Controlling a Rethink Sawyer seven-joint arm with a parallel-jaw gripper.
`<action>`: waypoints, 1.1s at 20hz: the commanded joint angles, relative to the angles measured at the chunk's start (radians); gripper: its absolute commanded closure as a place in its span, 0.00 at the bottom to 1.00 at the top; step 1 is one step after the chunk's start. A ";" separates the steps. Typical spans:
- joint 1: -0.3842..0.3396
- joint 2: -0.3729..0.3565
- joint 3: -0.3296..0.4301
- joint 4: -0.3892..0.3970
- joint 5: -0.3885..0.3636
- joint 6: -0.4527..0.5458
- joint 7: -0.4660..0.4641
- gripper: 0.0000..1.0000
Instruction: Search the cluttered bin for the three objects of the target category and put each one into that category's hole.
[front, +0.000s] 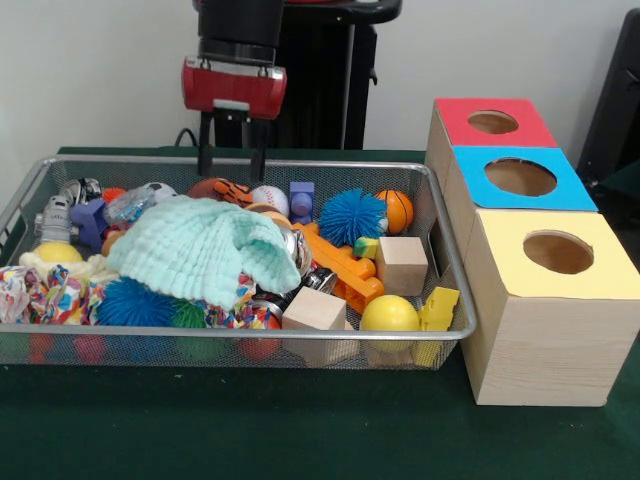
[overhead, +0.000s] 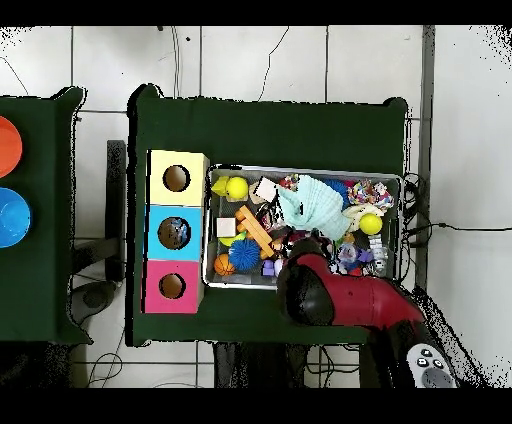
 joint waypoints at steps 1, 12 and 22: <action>-0.021 -0.052 -0.047 -0.067 0.006 0.101 0.076 0.00; -0.207 0.012 0.148 -0.044 -0.016 0.071 0.028 0.00; -0.532 0.168 0.540 -0.020 -0.036 0.191 -0.101 0.00</action>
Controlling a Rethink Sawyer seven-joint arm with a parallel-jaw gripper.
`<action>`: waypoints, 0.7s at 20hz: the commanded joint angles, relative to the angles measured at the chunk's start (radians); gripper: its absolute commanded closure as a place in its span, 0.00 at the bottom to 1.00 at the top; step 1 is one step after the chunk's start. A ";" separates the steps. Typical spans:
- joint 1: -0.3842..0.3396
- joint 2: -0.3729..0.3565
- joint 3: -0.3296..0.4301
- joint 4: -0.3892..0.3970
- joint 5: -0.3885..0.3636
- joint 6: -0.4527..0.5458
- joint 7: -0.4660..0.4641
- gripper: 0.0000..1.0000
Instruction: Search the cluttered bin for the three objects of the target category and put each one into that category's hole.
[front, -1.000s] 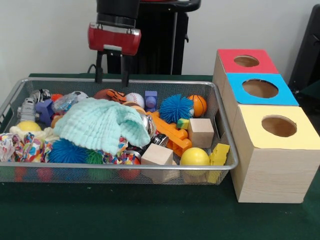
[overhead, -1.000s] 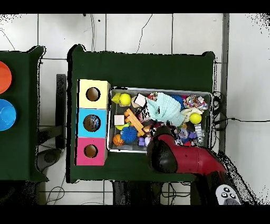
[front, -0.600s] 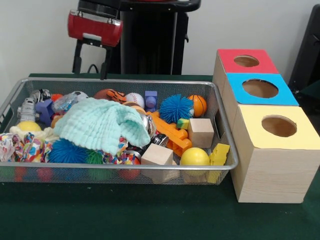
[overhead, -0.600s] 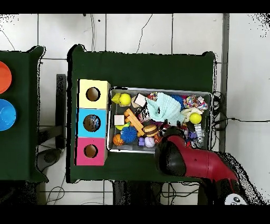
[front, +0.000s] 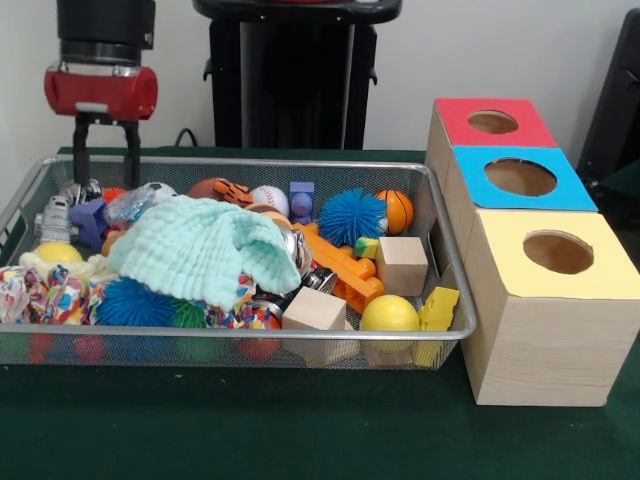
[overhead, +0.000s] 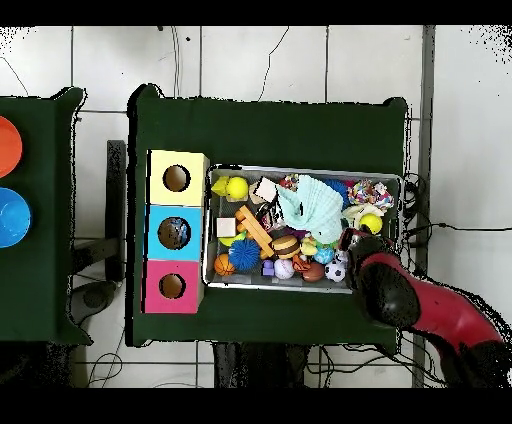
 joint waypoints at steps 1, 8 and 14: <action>-0.083 0.109 0.263 -0.004 -0.042 0.169 -0.105 0.00; -0.060 0.079 0.234 -0.003 -0.055 0.183 -0.070 0.00; -0.039 0.034 0.221 0.012 -0.041 0.228 -0.059 0.00</action>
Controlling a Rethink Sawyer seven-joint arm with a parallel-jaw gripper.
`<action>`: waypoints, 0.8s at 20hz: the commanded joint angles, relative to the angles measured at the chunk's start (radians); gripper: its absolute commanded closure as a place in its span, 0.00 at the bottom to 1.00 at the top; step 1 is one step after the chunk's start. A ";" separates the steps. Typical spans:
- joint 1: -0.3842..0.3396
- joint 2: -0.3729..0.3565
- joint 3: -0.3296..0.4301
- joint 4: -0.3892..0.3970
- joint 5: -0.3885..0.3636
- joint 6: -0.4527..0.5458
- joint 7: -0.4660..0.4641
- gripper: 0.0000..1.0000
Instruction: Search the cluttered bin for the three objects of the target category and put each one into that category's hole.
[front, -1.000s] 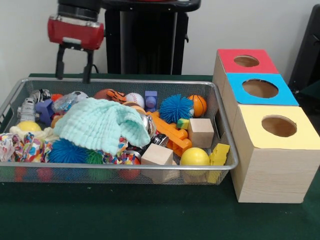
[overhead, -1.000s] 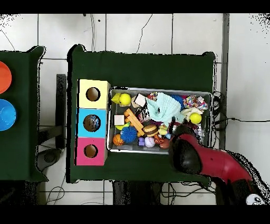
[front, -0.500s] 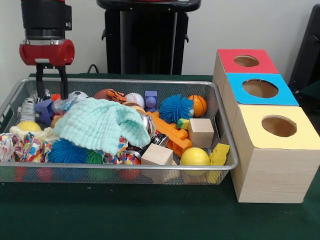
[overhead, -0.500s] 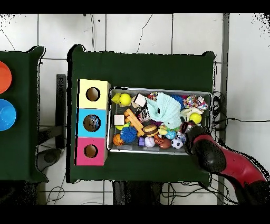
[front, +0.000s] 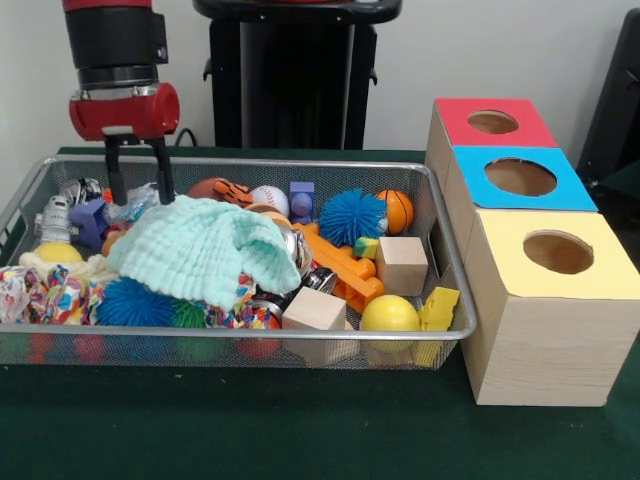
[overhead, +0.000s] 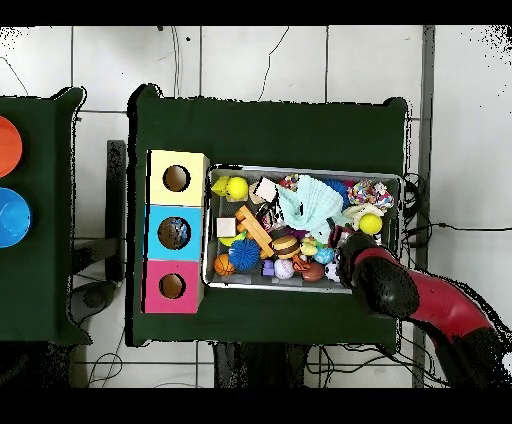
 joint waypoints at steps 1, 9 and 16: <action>0.030 -0.032 0.096 0.009 -0.032 0.157 -0.064 0.00; 0.013 -0.022 0.112 -0.007 -0.050 0.186 -0.089 0.00; 0.061 -0.052 0.053 -0.065 -0.092 0.250 -0.117 0.00</action>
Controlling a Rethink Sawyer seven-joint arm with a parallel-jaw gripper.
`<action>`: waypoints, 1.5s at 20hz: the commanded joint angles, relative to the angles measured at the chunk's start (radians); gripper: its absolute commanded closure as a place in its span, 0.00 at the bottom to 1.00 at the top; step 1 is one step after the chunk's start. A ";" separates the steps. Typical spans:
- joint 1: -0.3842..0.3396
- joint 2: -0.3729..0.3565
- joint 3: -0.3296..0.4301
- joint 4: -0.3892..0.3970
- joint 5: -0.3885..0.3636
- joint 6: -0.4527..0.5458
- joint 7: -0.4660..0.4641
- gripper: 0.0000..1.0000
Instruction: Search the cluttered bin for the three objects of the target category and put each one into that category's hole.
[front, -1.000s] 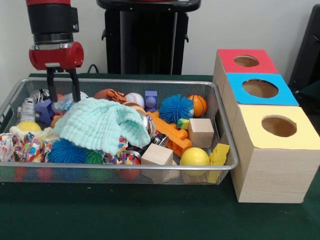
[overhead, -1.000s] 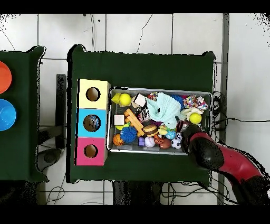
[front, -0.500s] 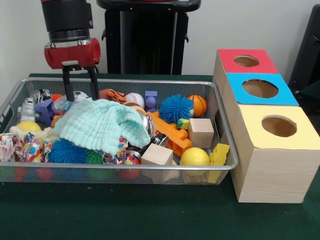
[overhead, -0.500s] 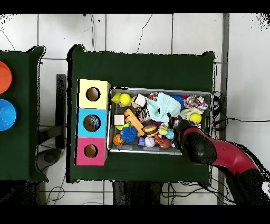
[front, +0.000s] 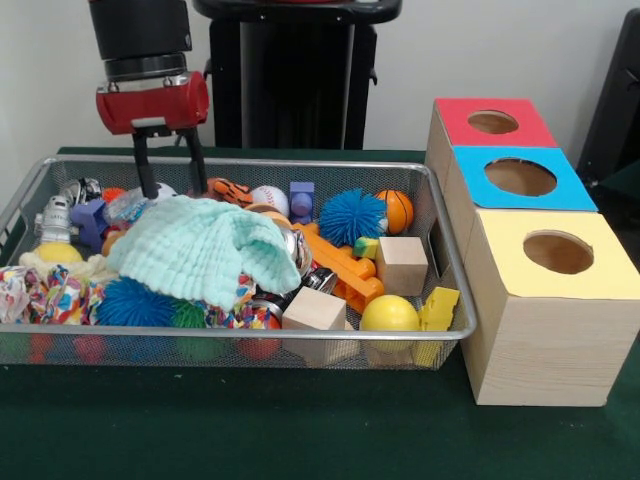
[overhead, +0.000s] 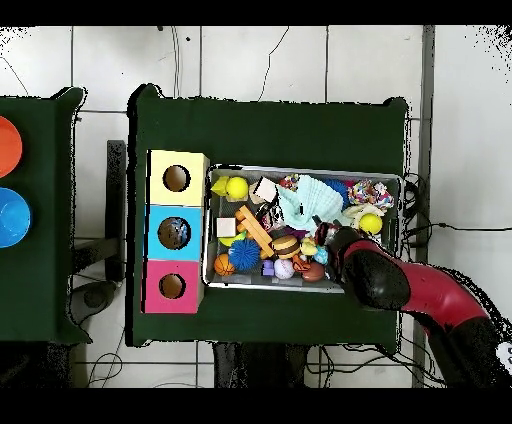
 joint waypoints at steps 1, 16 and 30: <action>0.056 -0.030 -0.016 -0.087 -0.097 0.187 -0.125 0.00; 0.162 -0.038 -0.091 -0.172 -0.175 0.363 -0.104 0.00; 0.122 -0.105 -0.029 -0.225 -0.126 0.554 -0.190 0.00</action>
